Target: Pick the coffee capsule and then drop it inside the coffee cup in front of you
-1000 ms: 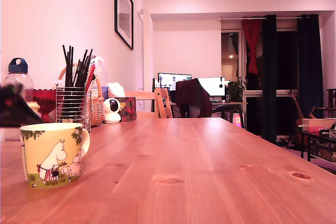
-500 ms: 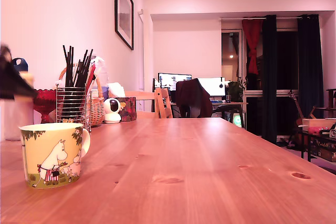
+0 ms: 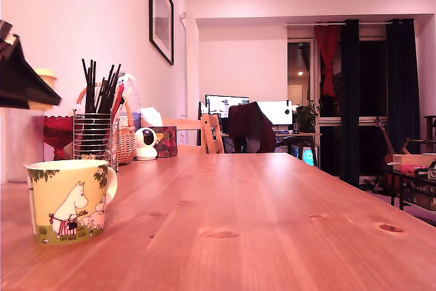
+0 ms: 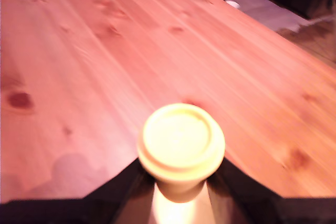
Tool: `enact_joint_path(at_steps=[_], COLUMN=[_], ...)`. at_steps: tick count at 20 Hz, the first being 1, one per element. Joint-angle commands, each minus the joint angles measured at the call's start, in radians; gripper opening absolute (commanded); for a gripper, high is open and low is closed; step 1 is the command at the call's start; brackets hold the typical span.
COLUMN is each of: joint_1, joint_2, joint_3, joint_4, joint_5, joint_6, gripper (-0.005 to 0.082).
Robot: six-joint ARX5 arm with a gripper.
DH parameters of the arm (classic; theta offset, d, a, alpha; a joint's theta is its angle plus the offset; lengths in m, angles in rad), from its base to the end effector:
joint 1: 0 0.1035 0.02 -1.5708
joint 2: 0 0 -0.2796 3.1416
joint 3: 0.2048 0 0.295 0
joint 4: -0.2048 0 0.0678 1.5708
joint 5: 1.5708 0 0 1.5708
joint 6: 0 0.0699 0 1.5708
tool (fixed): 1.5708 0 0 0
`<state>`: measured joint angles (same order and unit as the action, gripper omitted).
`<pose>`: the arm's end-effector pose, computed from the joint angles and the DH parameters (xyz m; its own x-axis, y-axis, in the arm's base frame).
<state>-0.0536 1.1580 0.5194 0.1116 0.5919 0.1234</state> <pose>0.2817 -0.0542 0.1723 0.6864 -0.5956 -0.4174 0.5838 0.7934 -0.1721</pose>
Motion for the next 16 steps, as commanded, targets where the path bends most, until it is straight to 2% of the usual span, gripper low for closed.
enact_joint_path(at_steps=[1,4,7,9,11,13,16], joint_1=[-0.012,-0.04,-0.08,-0.1,-0.107,-0.107,-0.106], joint_2=[-0.008,-0.008,-0.008,-0.008,-0.008,-0.008,-0.008], joint_3=[-0.046,-0.053,-0.053,-0.053,-0.053,-0.053,-0.051], joint_4=[0.002,0.0,-0.017,-0.037,-0.039,-0.036,-0.037], joint_5=[-0.003,-0.002,0.0,0.006,0.007,0.013,0.014], joint_6=[0.008,0.005,-0.048,-0.049,-0.06,-0.1,-0.113], gripper=[0.0087,0.0087,0.0087,0.0087,0.0087,0.0087,0.0092])
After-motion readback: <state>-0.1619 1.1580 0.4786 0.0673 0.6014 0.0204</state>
